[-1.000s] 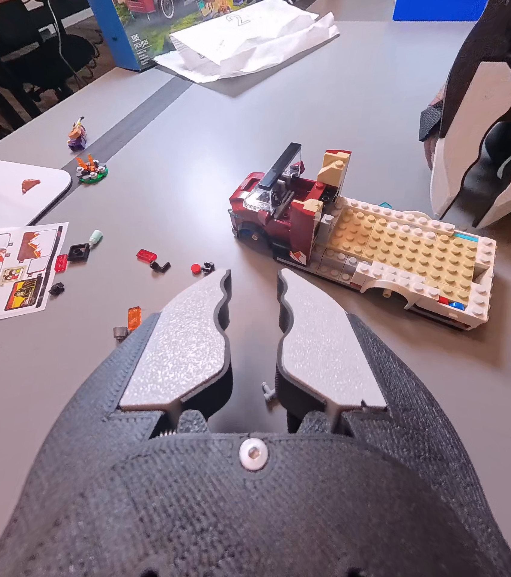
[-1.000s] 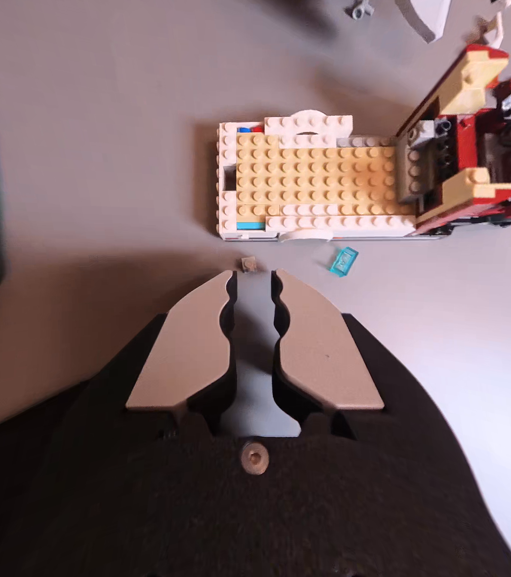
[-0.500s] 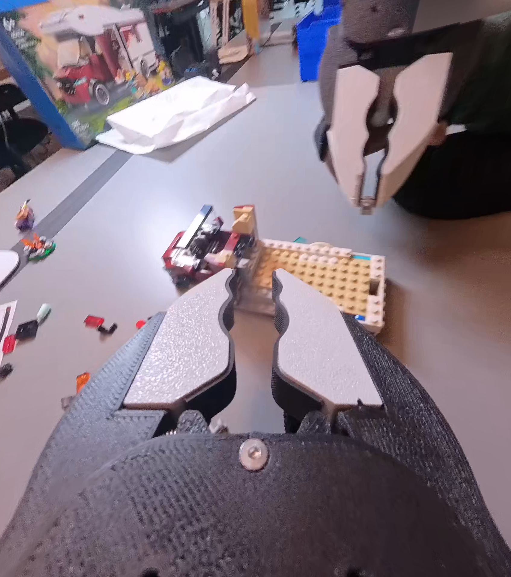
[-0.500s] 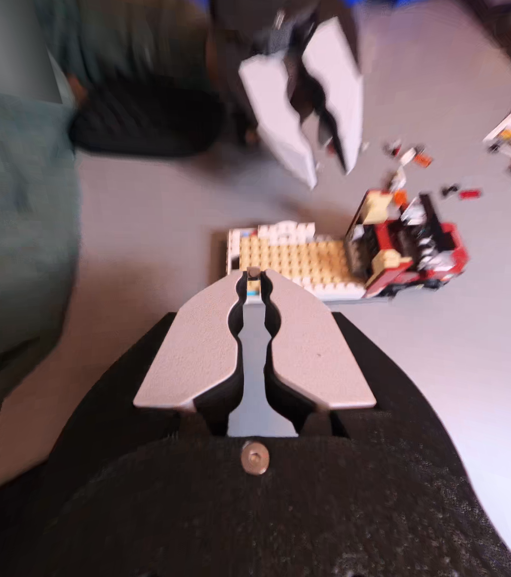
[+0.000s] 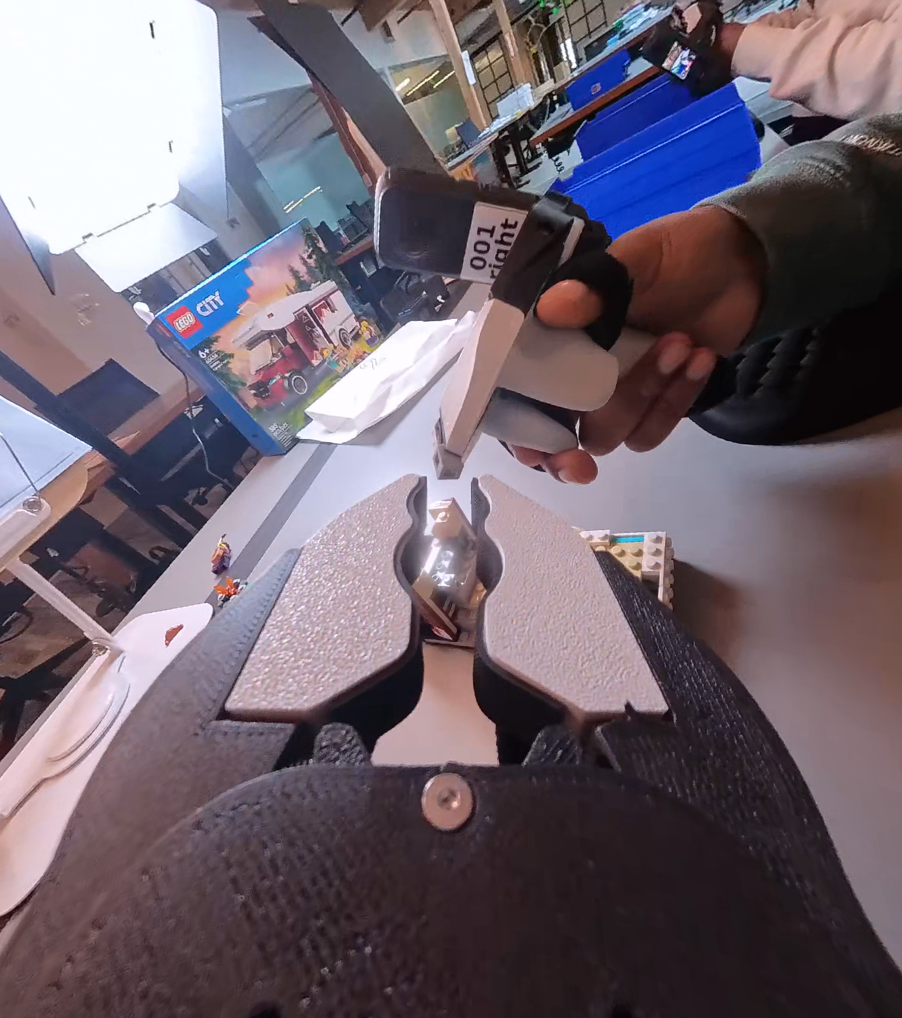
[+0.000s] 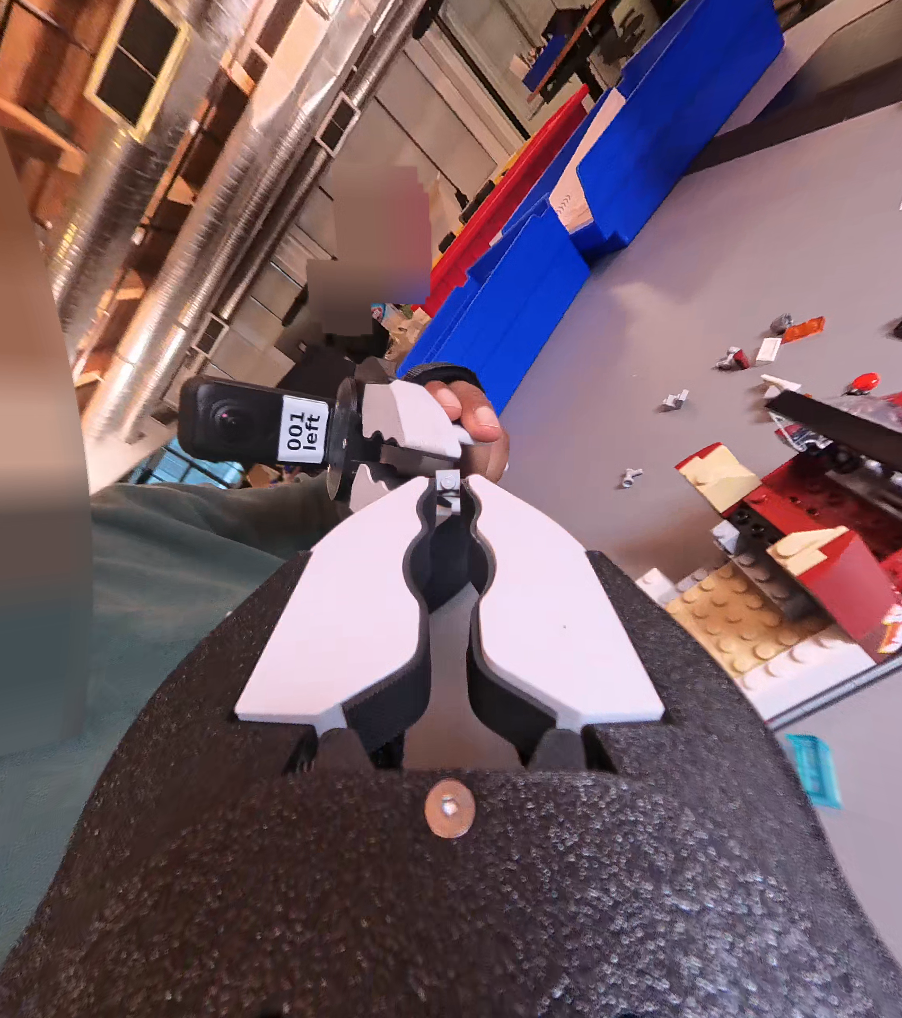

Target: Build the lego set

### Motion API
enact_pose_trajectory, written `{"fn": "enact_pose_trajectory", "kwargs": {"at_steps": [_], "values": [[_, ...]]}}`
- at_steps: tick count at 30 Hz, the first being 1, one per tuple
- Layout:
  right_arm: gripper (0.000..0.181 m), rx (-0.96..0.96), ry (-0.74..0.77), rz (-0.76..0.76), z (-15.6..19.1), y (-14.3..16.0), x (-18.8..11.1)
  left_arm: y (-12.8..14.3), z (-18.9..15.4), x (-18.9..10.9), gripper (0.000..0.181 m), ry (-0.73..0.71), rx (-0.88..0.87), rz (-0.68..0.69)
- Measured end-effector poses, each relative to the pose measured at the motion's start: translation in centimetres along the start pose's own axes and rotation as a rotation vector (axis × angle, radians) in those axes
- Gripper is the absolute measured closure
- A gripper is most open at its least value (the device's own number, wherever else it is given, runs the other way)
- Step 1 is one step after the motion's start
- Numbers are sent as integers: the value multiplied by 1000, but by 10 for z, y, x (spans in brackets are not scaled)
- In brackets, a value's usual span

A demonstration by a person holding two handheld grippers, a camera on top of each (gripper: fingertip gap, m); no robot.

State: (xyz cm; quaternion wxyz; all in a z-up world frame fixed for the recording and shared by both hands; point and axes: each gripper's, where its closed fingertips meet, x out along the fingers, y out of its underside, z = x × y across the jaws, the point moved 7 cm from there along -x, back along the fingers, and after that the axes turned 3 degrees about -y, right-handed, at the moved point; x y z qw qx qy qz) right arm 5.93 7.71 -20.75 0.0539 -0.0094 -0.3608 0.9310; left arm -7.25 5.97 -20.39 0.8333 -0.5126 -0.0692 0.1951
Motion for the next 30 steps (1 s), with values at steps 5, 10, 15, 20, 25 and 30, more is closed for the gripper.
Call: {"fn": "enact_pose_trajectory", "kwargs": {"at_steps": [5, 10, 15, 20, 25, 30], "values": [[173, 76, -35, -19, -1, 4, 6, -1, -3, 1, 170, -6, 25, 7], [173, 66, -15, -13, -3, 5, 6, 1, -2, 1, 173, -7, 23, 18], [162, -68, 1, 23, 1, 3, 4, 2, 2, 1, 173, 55, -118, -9], [169, -401, 27, 67, 17, -4, -2, 2, 14, -2, 173, 267, -536, -123], [169, -490, 50, 96, 22, -1, 0, 2, 13, -1, 173, 355, -637, -156], [172, -508, 47, 116, 23, 1, 2, 1, 9, 0, 173, 380, -630, -143]]}}
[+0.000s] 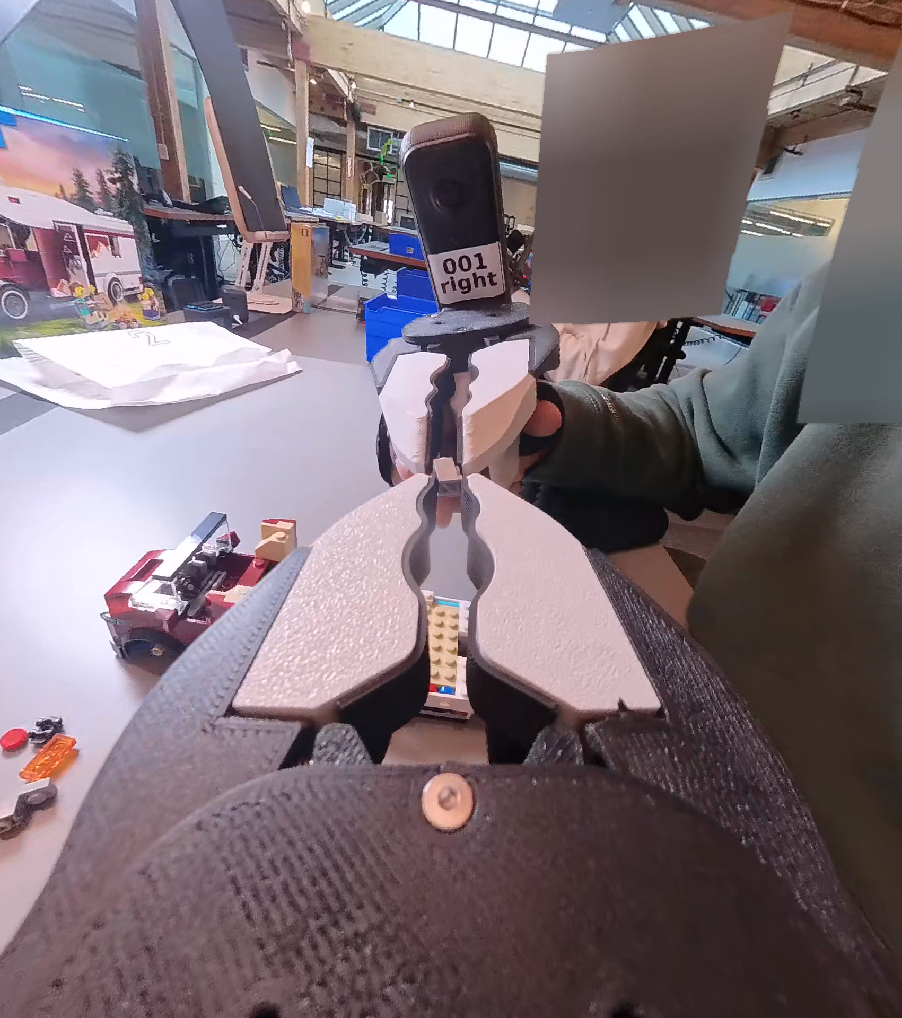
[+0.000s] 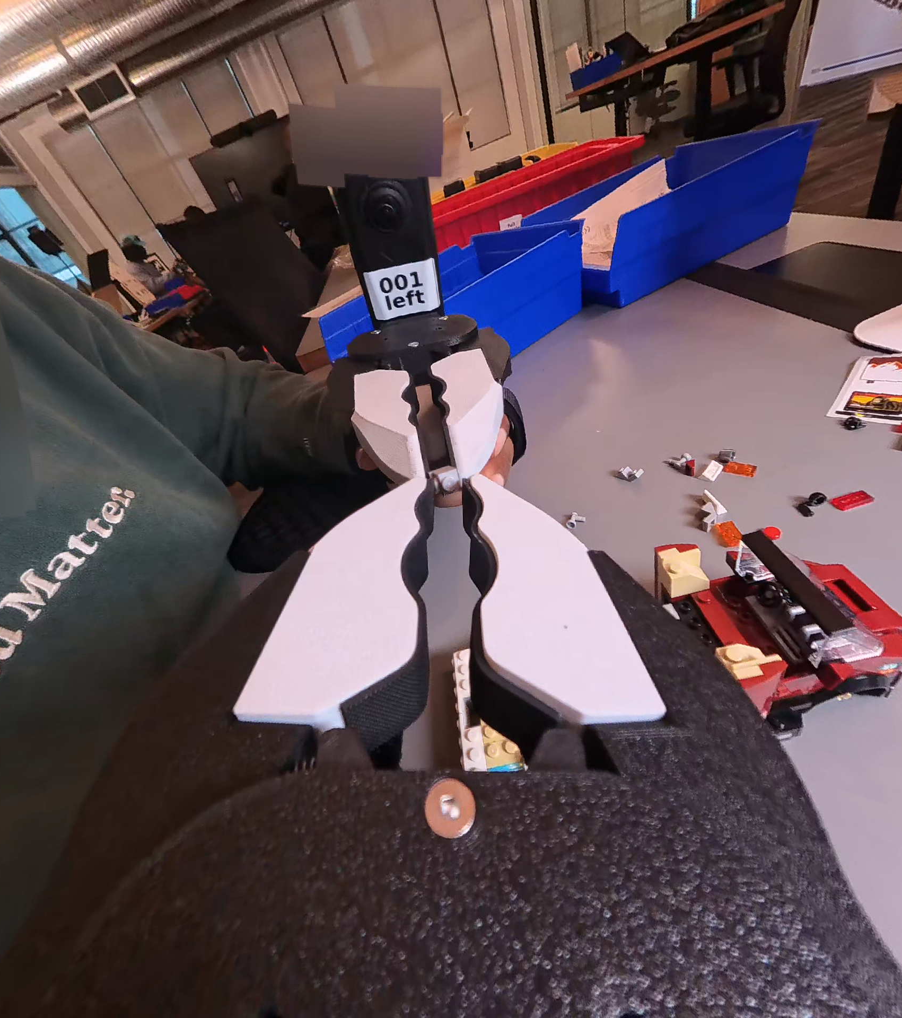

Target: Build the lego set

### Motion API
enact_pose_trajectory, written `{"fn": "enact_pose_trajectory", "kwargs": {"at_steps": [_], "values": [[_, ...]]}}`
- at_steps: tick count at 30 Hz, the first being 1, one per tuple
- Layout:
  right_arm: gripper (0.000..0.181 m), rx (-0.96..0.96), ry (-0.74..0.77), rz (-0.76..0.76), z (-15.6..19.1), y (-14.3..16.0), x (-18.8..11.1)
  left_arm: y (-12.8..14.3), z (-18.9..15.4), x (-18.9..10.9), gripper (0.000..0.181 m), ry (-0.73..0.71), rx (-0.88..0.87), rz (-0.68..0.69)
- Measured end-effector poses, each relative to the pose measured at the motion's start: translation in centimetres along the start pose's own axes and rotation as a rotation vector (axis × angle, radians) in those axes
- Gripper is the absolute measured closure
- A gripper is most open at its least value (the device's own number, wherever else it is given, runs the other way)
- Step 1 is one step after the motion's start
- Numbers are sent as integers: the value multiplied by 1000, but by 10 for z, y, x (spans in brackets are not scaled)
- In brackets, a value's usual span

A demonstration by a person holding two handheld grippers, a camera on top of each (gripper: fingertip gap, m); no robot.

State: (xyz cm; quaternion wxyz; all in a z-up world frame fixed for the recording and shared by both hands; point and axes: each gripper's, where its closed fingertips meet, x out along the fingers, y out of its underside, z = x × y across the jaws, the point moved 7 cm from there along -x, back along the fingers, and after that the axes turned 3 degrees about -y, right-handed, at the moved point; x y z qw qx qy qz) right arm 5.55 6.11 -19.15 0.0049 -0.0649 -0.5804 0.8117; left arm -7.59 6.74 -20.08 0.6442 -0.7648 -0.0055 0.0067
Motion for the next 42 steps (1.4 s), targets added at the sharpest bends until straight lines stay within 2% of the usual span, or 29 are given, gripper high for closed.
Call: {"fn": "enact_pose_trajectory", "kwargs": {"at_steps": [17, 22, 24, 26, 29, 33, 37, 42], "values": [[173, -196, -9, 130, 11, 6, -1, 8, -5, 3, 173, 110, -53, 60], [173, -208, 18, 167, 9, 9, -1, 12, -2, 5, 173, 94, -59, 79], [173, -217, 48, 201, 6, 9, -3, 13, 4, 3, 164, 57, -44, 92], [173, -237, 128, 280, -2, 10, -7, 15, 14, 0, 161, -18, -16, 117], [173, -306, 284, 441, -21, 13, -9, 28, 37, -3, 161, -228, 59, 255], [173, -413, 410, 673, -37, 18, 3, 46, 54, 0, 152, -366, 121, 411], [173, -477, 471, 852, -47, 28, 16, 49, 64, 6, 148, -386, 159, 469], [173, -477, 505, 910, -52, 30, 22, 53, 71, 14, 147, -350, 212, 523]]}}
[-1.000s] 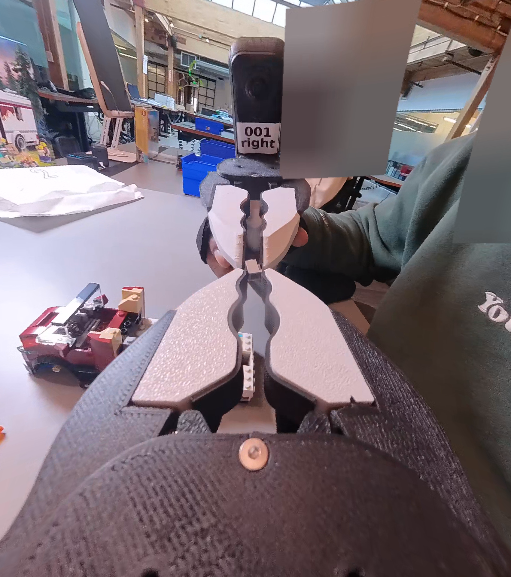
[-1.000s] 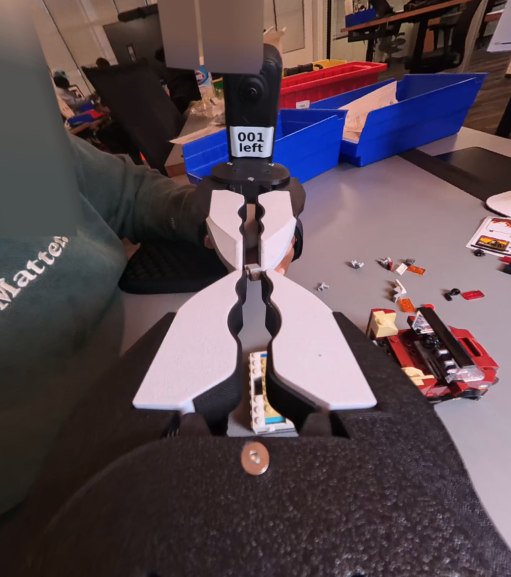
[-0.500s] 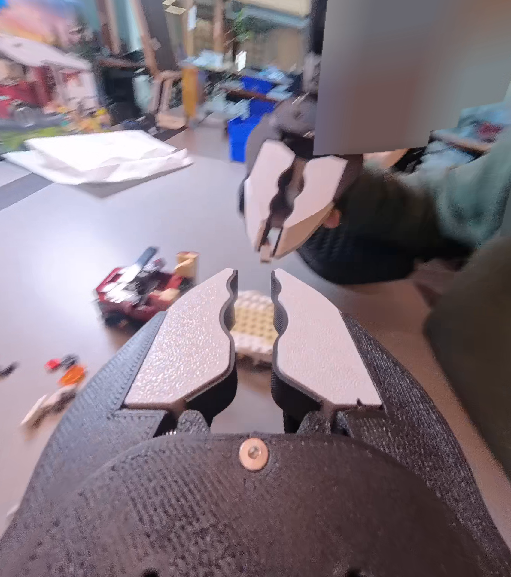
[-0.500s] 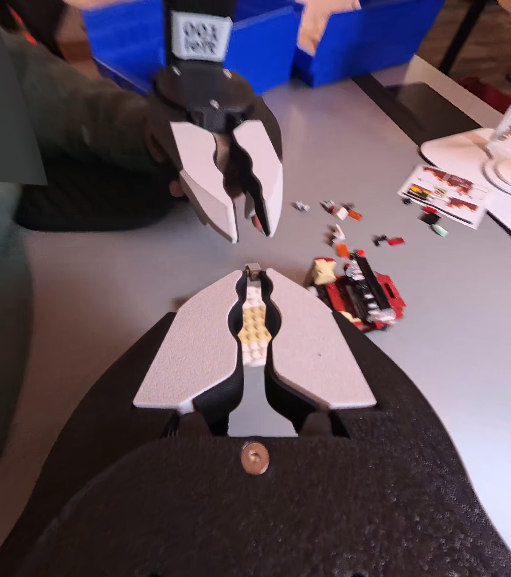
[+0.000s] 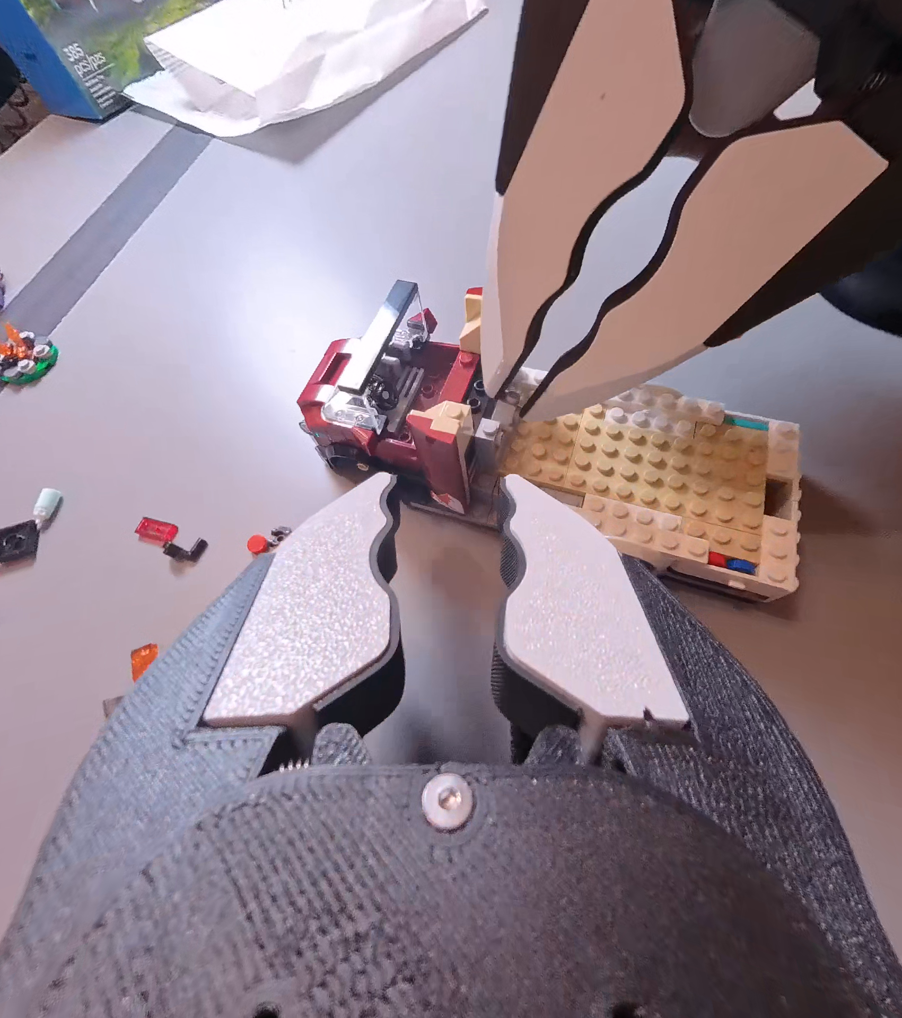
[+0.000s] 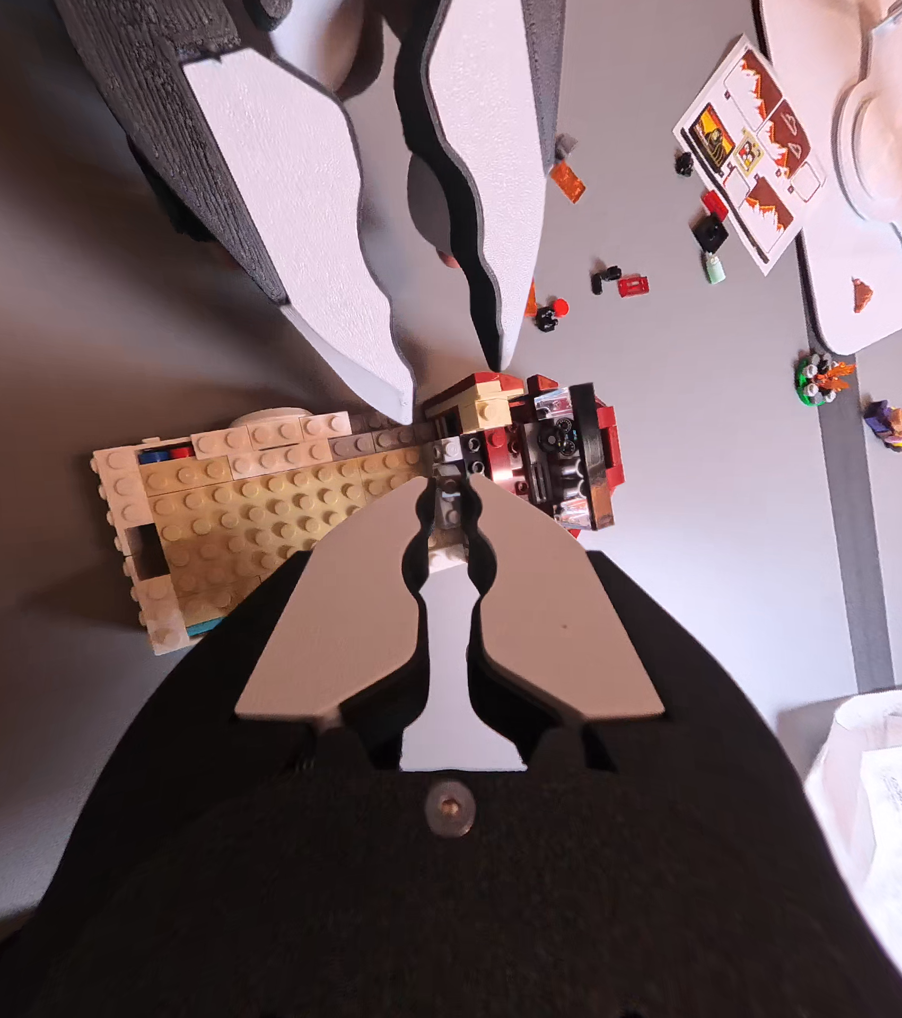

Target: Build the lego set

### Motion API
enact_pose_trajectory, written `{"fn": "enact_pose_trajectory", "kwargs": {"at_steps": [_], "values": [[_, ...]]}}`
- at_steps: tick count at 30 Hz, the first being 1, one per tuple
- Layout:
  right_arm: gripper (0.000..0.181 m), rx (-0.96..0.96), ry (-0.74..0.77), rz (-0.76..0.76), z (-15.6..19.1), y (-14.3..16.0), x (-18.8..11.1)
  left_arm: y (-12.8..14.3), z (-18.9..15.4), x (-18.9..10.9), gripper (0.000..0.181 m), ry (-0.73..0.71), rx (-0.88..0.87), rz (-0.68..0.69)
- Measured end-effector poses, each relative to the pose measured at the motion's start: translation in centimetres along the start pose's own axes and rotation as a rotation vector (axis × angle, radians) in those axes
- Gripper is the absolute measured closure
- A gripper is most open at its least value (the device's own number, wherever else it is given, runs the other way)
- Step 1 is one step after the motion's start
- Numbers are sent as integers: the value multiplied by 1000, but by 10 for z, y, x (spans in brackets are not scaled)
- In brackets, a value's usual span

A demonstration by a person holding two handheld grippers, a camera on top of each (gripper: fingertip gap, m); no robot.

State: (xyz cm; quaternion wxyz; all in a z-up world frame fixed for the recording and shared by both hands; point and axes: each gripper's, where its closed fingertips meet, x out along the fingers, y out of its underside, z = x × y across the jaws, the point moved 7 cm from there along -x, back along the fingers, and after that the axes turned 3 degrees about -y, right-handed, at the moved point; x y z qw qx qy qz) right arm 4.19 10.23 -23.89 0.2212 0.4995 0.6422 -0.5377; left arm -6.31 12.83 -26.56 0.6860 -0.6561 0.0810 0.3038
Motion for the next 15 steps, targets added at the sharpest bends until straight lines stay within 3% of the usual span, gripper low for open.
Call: {"fn": "enact_pose_trajectory", "kwargs": {"at_steps": [15], "values": [[172, -58, 26, 58, 0, -4, 4, 0, -1, 5, 158, 16, 52, -13]]}}
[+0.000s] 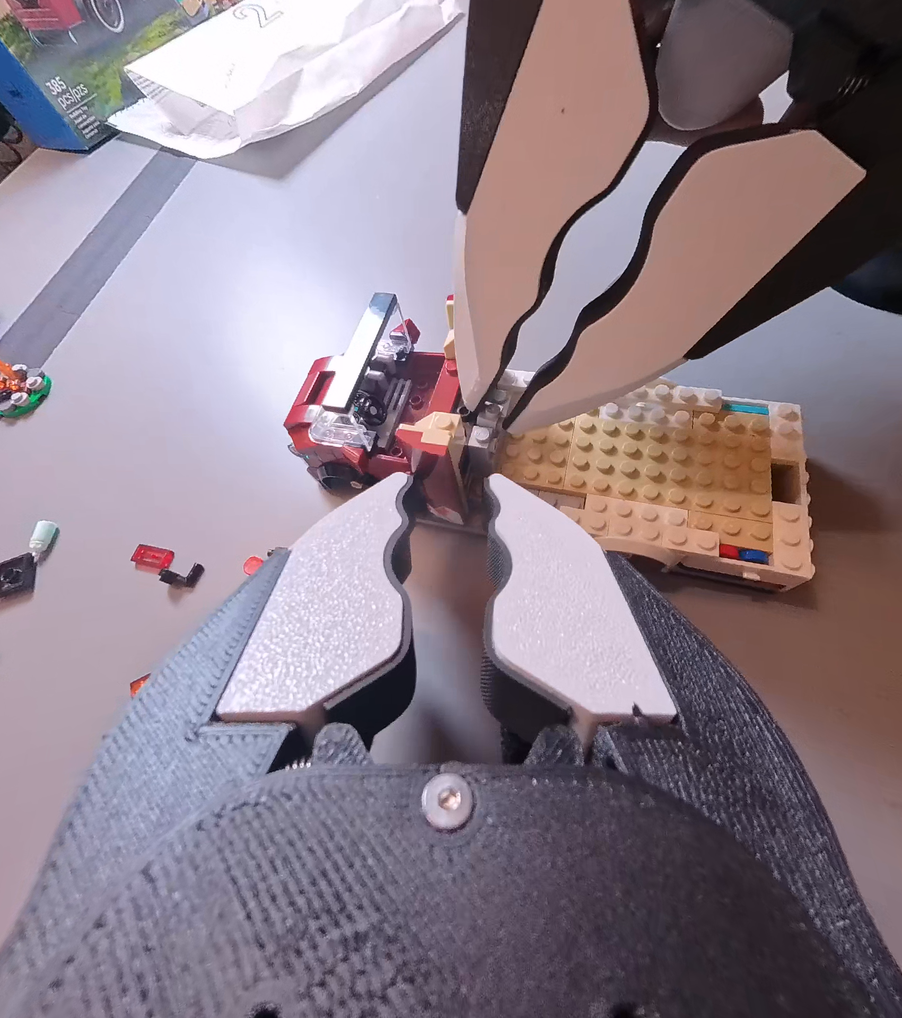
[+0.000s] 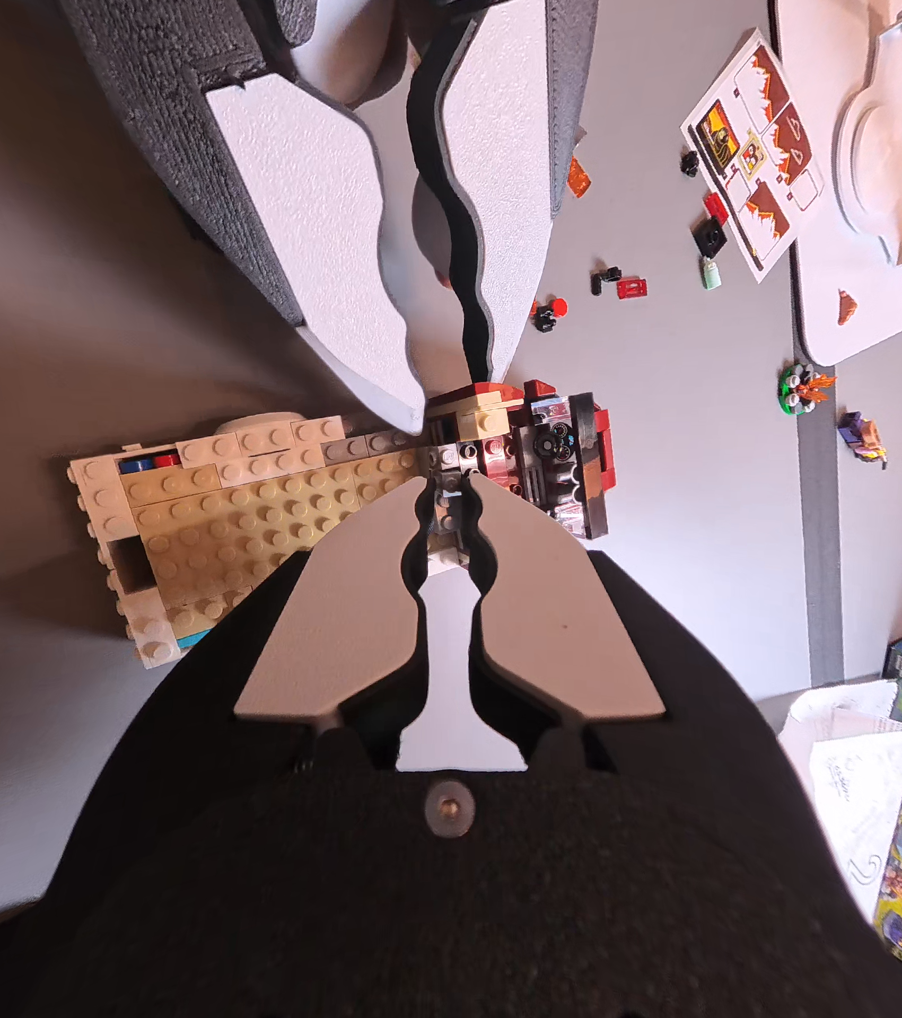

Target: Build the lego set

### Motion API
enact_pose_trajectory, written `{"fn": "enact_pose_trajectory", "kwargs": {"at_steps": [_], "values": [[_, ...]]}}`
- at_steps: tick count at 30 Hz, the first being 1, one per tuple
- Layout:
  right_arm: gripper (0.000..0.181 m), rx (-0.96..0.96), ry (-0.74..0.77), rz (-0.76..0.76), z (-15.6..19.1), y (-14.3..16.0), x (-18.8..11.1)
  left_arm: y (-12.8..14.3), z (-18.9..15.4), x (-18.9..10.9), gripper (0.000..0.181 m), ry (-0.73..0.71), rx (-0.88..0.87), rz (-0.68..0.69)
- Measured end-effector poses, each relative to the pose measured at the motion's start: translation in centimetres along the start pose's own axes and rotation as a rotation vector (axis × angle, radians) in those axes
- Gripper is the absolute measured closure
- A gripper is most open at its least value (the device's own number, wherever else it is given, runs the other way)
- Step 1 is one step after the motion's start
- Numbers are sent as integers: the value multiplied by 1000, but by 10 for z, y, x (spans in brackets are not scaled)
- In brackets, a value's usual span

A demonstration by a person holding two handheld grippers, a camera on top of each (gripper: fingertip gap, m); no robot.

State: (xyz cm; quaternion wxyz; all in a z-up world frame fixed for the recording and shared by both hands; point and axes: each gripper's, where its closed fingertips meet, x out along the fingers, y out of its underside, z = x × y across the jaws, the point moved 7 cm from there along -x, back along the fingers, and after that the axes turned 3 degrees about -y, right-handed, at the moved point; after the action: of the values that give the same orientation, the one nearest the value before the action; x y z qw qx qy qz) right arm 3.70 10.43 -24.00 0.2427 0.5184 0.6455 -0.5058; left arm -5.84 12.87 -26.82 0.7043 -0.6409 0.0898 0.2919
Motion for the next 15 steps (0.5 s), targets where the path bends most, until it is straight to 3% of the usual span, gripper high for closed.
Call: {"fn": "enact_pose_trajectory", "kwargs": {"at_steps": [15], "values": [[170, -60, 82, -52, 4, 4, 1, 1, 1, 0, 160, 6, -33, -13]]}}
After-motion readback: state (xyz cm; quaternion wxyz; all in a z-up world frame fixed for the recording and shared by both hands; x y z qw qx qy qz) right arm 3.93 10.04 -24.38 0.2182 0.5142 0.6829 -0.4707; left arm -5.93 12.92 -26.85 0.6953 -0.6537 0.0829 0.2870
